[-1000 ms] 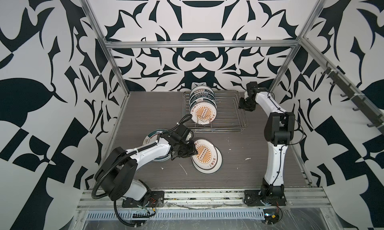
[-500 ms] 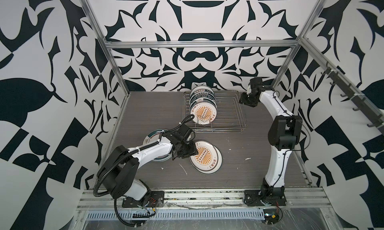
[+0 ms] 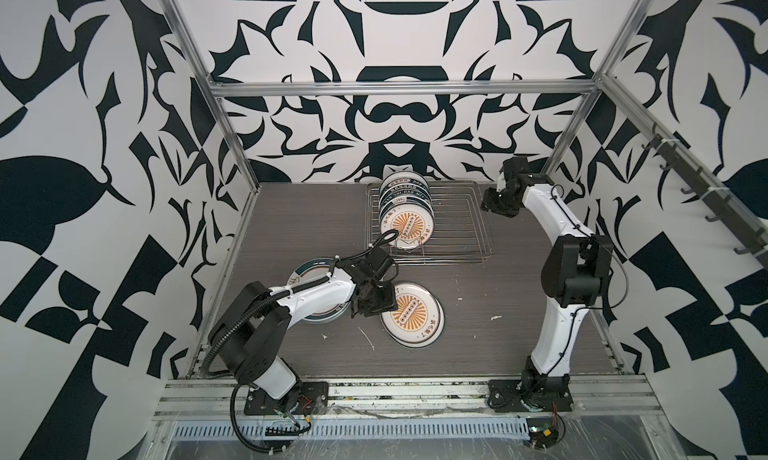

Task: Unload the plates from the dish rack
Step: 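Set the plate flat with the left gripper while the right moves to the rack, then open the left gripper and withdraw it while the right reaches into the rack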

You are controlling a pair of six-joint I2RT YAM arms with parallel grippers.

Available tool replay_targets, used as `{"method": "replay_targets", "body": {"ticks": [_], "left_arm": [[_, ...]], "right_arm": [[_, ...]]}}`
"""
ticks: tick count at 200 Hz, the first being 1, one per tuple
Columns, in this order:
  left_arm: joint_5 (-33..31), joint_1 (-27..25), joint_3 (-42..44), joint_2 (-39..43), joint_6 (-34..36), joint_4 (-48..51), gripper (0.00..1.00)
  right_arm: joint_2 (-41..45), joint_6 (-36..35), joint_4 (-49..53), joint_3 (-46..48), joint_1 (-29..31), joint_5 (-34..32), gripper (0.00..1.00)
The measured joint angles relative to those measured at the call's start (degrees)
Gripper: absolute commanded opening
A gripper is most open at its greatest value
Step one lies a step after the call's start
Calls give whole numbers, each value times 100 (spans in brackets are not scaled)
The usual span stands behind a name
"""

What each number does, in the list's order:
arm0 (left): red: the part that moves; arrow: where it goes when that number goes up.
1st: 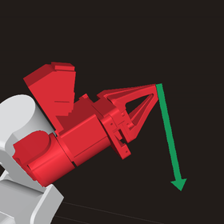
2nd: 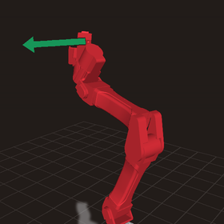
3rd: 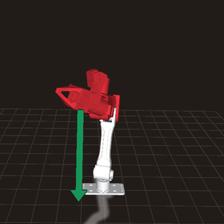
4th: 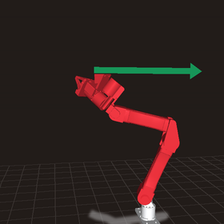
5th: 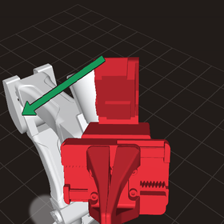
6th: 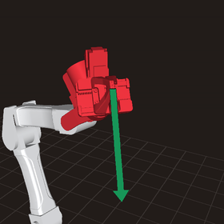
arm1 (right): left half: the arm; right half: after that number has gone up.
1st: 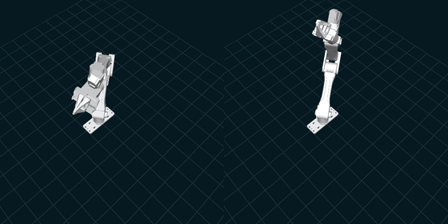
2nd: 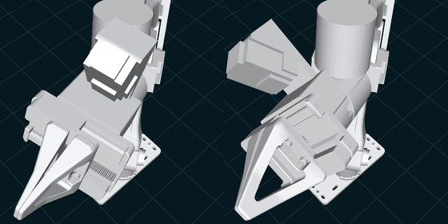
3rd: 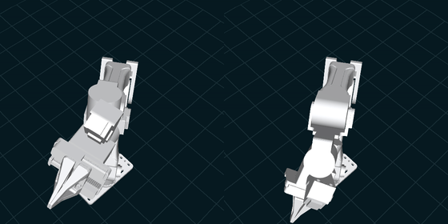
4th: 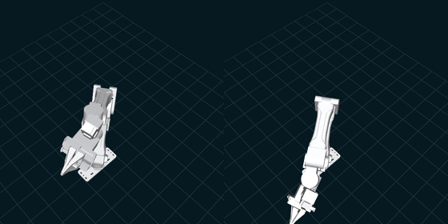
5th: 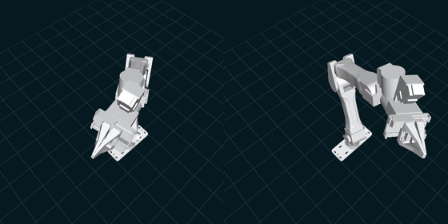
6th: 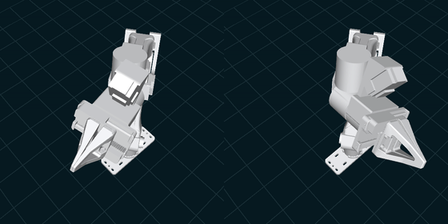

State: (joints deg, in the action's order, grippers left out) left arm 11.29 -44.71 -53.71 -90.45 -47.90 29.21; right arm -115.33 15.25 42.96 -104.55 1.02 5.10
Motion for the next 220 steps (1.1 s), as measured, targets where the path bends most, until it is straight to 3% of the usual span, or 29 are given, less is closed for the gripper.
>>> {"method": "replay_targets", "body": {"ticks": [84,145,210,220], "left_arm": [[-149,-50,-199,-197,4,197,53],[-304,-96,-212,-199,28,365,55],[-997,-48,-258,662,44,997,73],[-1093,26,-258,859,76,1038,82]], "right_arm": [[861,-232,-603,748,201,439,60],[931,-782,-866,1235,1062,535,60],[1300,-1749,-1263,1495,1906,675,58],[1346,-1880,-1329,1495,1971,739,58]]}}
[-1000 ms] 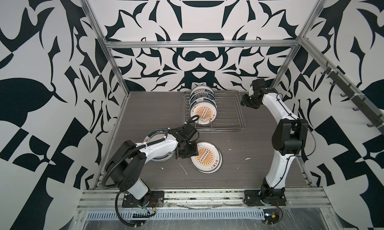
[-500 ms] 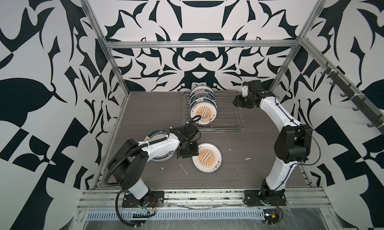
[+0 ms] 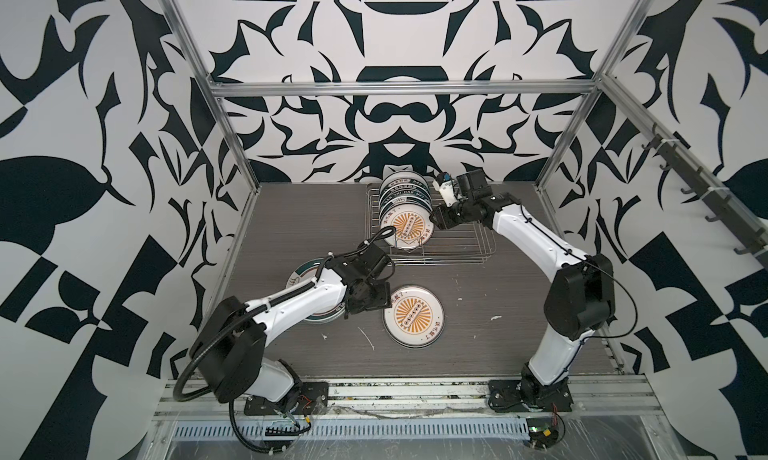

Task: Unload the plates from the dish rack
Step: 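Open the left gripper and withdraw it while the right reaches into the rack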

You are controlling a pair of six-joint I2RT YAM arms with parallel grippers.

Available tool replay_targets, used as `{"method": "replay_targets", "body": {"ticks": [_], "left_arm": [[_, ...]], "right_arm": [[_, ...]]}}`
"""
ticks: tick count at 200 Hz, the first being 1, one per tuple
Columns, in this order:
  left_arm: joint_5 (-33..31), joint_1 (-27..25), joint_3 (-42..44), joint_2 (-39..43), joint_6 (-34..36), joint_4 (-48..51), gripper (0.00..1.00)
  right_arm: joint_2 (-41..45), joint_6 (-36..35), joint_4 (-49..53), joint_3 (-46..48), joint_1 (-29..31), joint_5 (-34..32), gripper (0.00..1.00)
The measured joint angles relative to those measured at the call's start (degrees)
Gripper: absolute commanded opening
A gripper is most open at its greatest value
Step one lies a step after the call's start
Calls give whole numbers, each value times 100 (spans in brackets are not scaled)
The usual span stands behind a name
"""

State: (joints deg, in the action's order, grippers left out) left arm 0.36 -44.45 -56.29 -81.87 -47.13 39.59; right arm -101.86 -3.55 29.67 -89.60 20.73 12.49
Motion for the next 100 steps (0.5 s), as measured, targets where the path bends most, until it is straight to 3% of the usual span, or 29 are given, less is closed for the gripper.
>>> {"method": "replay_targets", "body": {"ticks": [53,78,100], "left_arm": [[-291,793,144,966,61,7,84],[-516,898,291,1589,83,-111,84],[-719,903,581,2203,92,-350,90]], "right_arm": [[-68,-627,-127,-79,57,328,57],[-367,-872,-66,-398,50,470,56],[-538,-1051,-59,-507,50,549,56]]}}
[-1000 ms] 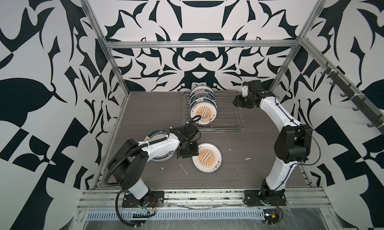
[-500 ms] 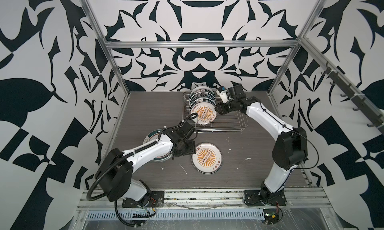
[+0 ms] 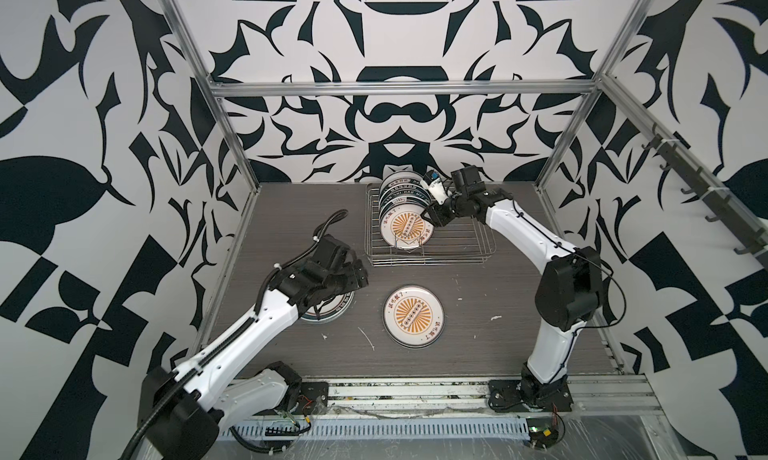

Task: Unload the plates from the dish rack
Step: 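Open the left gripper and withdraw it while the right reaches into the rack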

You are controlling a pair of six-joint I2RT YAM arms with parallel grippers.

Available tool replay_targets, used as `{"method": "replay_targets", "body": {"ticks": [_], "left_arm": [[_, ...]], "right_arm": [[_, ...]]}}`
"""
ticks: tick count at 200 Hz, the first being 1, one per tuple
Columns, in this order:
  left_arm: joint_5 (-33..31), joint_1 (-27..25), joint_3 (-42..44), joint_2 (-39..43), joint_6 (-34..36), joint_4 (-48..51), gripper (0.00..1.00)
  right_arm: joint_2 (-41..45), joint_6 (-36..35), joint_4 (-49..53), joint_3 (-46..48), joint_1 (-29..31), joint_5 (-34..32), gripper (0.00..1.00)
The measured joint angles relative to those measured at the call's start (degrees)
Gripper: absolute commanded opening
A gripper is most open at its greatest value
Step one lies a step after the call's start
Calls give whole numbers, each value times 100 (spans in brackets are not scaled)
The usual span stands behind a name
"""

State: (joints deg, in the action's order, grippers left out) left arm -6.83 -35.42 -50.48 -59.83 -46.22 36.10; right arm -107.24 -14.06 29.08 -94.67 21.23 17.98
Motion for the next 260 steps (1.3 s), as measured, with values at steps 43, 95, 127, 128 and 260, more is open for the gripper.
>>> {"method": "replay_targets", "body": {"ticks": [43,95,127,128,260], "left_arm": [[-337,20,501,782,-31,-251,94],[-610,28,629,1121,-44,-387,95],[-726,28,704,1163,-50,-415,95],[-730,28,704,1161,-50,-413,95],[-918,28,804,1163,-68,-455,96]], "right_arm": [[-321,-289,118,-367,0,70,54],[-597,-396,243,-660,0,164,52],[-723,-411,310,-767,0,229,51],[-726,-413,313,-772,0,232,50],[-817,-448,444,-793,-44,686,24]]}}
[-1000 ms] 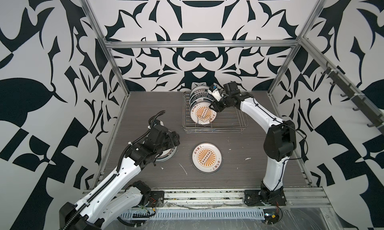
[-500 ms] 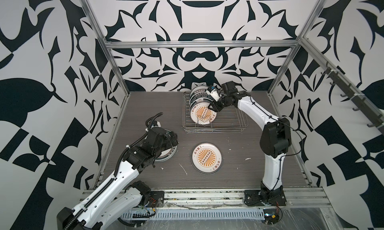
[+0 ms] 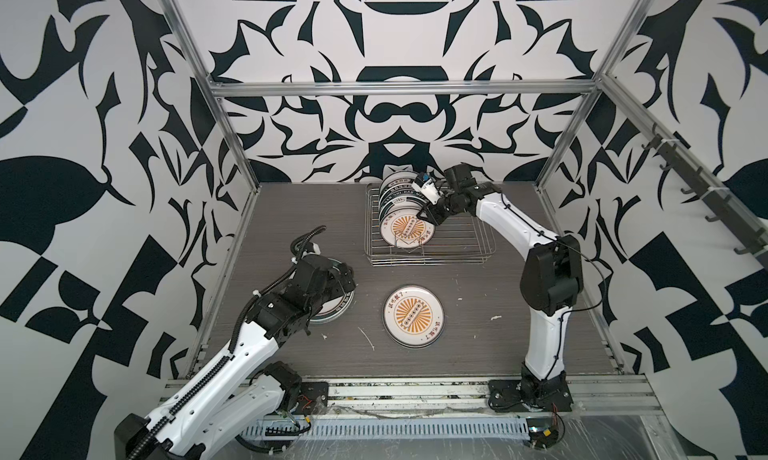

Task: Unload the plates from the dish rack
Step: 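Open the left gripper and withdraw it while the right reaches into the rack, then grasp the next sunburst plate in the rack with the right gripper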

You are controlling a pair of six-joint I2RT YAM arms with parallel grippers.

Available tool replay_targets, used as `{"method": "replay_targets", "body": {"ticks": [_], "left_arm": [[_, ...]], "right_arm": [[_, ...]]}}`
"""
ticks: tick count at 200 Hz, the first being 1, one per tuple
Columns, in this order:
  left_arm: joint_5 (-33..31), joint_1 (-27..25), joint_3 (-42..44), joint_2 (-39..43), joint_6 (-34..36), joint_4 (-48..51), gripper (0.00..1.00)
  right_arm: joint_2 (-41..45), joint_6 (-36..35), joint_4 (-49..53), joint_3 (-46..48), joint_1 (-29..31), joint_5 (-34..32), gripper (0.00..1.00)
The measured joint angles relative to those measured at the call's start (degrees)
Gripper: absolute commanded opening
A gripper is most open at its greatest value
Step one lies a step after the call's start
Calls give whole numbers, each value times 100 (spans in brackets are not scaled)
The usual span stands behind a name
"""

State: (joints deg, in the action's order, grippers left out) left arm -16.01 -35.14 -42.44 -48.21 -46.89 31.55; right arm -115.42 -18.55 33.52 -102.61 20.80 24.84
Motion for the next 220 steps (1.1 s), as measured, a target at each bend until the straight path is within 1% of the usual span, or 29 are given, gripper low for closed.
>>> {"method": "replay_targets", "body": {"ticks": [14,23,41,60,83,106,138,155,194,220], "left_arm": [[-9,0,22,0,0,-15,96],[-9,0,50,0,0,-31,96],[-7,0,70,-22,0,-35,96],[-4,0,70,-57,0,-48,97],[0,0,70,-127,-2,-50,96],[26,0,70,-195,-2,-61,96],[81,0,70,-295,-9,-129,96],[94,4,70,-348,-17,-177,97],[175,4,70,-415,-37,-221,97],[205,4,70,-415,-72,-229,97]], "right_arm": [[0,-107,-4,4,-9,-17,21],[0,-197,-7,7,-9,-28,18],[0,-326,-28,28,0,-57,14],[0,-326,-7,63,17,-63,13],[0,-385,20,68,24,-116,9],[0,-444,57,68,31,-133,8],[0,-514,107,68,57,-155,2],[0,-540,125,68,74,-181,0],[81,-584,142,68,116,-367,0],[289,-566,144,81,114,-525,0]]}}
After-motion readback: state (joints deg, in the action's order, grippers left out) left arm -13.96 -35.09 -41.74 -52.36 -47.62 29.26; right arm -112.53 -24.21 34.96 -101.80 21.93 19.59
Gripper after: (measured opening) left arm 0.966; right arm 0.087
